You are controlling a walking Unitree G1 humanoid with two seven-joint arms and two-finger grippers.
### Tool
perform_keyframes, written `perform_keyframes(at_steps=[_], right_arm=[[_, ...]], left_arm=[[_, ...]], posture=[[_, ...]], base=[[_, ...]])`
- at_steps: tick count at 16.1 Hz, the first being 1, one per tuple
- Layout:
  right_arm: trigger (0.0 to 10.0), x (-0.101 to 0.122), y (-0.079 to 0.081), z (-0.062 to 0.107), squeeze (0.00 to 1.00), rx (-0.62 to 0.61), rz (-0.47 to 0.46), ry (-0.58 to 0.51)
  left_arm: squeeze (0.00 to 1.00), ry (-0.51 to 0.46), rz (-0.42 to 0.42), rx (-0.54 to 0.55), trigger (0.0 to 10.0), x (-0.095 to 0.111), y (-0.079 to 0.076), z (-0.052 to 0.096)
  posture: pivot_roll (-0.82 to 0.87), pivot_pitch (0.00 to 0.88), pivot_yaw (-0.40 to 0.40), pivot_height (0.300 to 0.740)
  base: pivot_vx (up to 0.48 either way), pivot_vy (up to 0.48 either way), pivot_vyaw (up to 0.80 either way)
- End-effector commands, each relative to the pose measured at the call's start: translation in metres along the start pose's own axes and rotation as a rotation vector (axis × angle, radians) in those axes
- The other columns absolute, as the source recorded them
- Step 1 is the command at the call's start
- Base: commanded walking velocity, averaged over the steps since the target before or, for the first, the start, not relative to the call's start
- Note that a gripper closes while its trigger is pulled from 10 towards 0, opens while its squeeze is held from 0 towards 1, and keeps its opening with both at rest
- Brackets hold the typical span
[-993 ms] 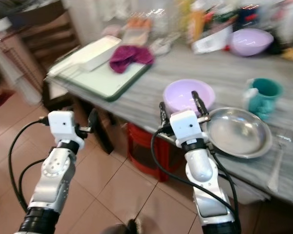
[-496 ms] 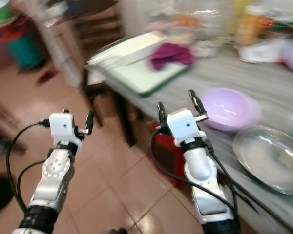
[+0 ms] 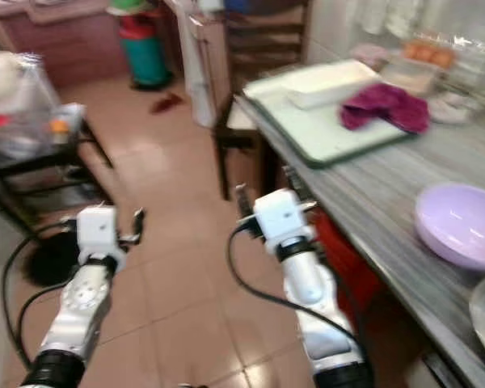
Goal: Setting the table
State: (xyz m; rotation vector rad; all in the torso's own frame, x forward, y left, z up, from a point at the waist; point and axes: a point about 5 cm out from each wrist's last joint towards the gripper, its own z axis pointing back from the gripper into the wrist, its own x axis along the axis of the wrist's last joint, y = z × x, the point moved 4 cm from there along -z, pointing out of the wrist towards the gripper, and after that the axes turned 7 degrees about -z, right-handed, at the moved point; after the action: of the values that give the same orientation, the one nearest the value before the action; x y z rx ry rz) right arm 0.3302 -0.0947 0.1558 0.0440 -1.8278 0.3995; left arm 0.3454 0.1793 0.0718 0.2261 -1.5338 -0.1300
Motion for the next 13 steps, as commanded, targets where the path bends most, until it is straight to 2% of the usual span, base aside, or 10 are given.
perform_keyframes(at_steps=[1, 2, 3, 4, 7, 8, 9, 10, 12, 13], right_arm=[[10.0, -0.014, -0.003, 0.002, 0.00, -0.005, -0.032, 0.052], [10.0, -0.027, -0.001, 0.003, 0.00, -0.004, -0.067, 0.097], [10.0, -0.032, -0.001, 0.003, 0.00, -0.006, -0.077, 0.111], [10.0, -0.056, 0.001, 0.005, 0.00, -0.010, -0.121, 0.198], [10.0, -0.100, 0.007, 0.012, 0.00, 0.042, -0.095, 0.353], [10.0, -0.120, 0.008, 0.021, 0.00, 0.047, -0.092, 0.442], [10.0, -0.144, 0.008, 0.036, 0.00, 0.029, -0.129, 0.561], [10.0, -0.156, 0.009, 0.046, 0.00, 0.027, -0.148, 0.629], [10.0, -0.184, 0.026, 0.080, 0.00, 0.057, -0.206, 0.794], [10.0, -0.191, 0.033, 0.091, 0.00, 0.081, -0.208, 0.855]], left_arm=[[0.00, 0.055, -0.006, -0.015, 10.0, -0.015, -0.006, 0.003], [0.00, 0.110, -0.002, -0.042, 10.0, -0.029, -0.011, 0.007], [0.00, 0.128, 0.001, -0.053, 10.0, -0.034, -0.013, 0.008], [0.00, 0.199, -0.044, -0.092, 10.0, -0.055, -0.020, 0.017], [0.00, 0.451, -0.113, -0.137, 10.0, -0.113, -0.021, 0.048], [0.00, 0.512, -0.139, -0.150, 10.0, -0.126, -0.021, 0.058], [0.00, 0.565, -0.170, -0.160, 10.0, -0.138, -0.022, 0.068], [0.00, 0.592, -0.189, -0.178, 10.0, -0.143, -0.023, 0.073], [0.00, 0.661, -0.291, -0.259, 10.0, -0.157, -0.025, 0.088], [0.00, 0.694, -0.286, -0.294, 10.0, -0.162, -0.027, 0.094]], posture=[[-0.11, 0.078, 0.080, 0.740], [-0.11, 0.072, 0.076, 0.740], [-0.11, 0.069, 0.074, 0.740], [-0.10, 0.058, 0.064, 0.740], [-0.08, 0.032, 0.033, 0.740], [-0.08, 0.025, 0.028, 0.740], [-0.07, 0.018, 0.026, 0.740], [-0.07, 0.006, 0.024, 0.740], [-0.05, 0.000, 0.011, 0.740], [-0.05, 0.000, 0.007, 0.740]], base=[[0.000, 0.000, 0.80], [0.000, 0.000, 0.80], [0.000, 0.000, 0.80], [0.000, 0.000, 0.80], [0.000, 0.000, 0.22], [0.000, 0.000, 0.00], [0.000, 0.000, 0.00], [0.000, 0.000, 0.00], [0.000, 0.000, 0.00], [0.000, 0.000, 0.00]])
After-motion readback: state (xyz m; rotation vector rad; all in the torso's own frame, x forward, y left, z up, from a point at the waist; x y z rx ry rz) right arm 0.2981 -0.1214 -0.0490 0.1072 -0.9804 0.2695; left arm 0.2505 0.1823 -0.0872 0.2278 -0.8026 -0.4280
